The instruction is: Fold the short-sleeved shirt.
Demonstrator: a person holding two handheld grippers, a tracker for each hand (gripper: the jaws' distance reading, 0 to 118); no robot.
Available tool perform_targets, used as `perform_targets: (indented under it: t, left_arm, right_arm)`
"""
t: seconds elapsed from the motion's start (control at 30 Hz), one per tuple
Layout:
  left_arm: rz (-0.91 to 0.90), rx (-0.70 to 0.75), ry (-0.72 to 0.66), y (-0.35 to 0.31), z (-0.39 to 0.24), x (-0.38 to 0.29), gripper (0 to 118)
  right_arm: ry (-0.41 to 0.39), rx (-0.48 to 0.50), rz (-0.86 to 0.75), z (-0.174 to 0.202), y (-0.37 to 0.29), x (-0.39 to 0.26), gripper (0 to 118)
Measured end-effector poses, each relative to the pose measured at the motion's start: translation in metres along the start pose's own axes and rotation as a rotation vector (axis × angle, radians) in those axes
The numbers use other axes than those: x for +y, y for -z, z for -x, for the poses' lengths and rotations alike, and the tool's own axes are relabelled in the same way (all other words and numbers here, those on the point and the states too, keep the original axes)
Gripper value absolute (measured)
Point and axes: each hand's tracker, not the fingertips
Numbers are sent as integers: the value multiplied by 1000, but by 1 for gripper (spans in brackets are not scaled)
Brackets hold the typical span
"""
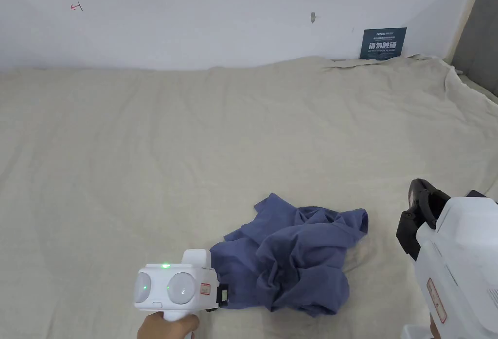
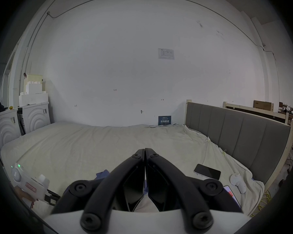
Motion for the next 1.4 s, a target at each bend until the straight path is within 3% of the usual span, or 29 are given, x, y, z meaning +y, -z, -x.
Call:
perform_targets:
  t: [0.17,0.37,0.4,0.43,0.47,0.5,0.53,0.57,0.8,1.07,1.1,1.13,1.17,1.23,1.27,1.4]
  left_arm:
    - [-105,-101,-37,-43,4,10,2]
    - [-159,-100,-20,-59,3,18,2]
    - [-158,-100,-23,-59,4,19,2]
    - [-156,-103,-29,-58,4,19,2]
    - [-157,-107,-34,-57,6,19,2]
    - [-157,-111,-37,-56,7,19,2]
    - [-153,-116,-38,-56,7,20,2]
    - [-152,-118,-37,-56,7,19,2]
    - [-151,-135,-52,-56,10,23,2]
    - [-147,-145,-58,-55,13,26,2]
    - [-146,-146,-58,-55,13,26,2]
    - [-146,-145,-58,-54,13,26,2]
    - [-146,-144,-58,-54,14,26,2]
    - [-145,-144,-57,-55,14,25,2]
    - [-146,-146,-57,-55,14,25,2]
    - [-150,-152,-55,-58,15,23,2]
  right_arm:
    - [51,54,149,-16,47,-5,0]
    - [137,66,391,-36,132,-27,4]
    - [131,58,428,-38,145,-32,13]
    - [118,49,441,-38,156,-36,32]
    - [110,50,467,-39,168,-41,63]
    - [102,49,505,-39,179,-47,85]
    - [111,53,532,-40,189,-54,102]
    - [118,60,552,-41,199,-60,109]
    - [250,87,717,-44,238,-103,110]
    - [279,97,834,-36,254,-130,106]
    - [277,98,836,-35,255,-132,99]
    - [274,102,842,-34,255,-132,83]
    - [270,113,848,-33,254,-132,51]
    - [278,137,844,-30,247,-127,8]
    - [269,161,831,-28,244,-125,3]
    - [221,161,781,-25,231,-107,2]
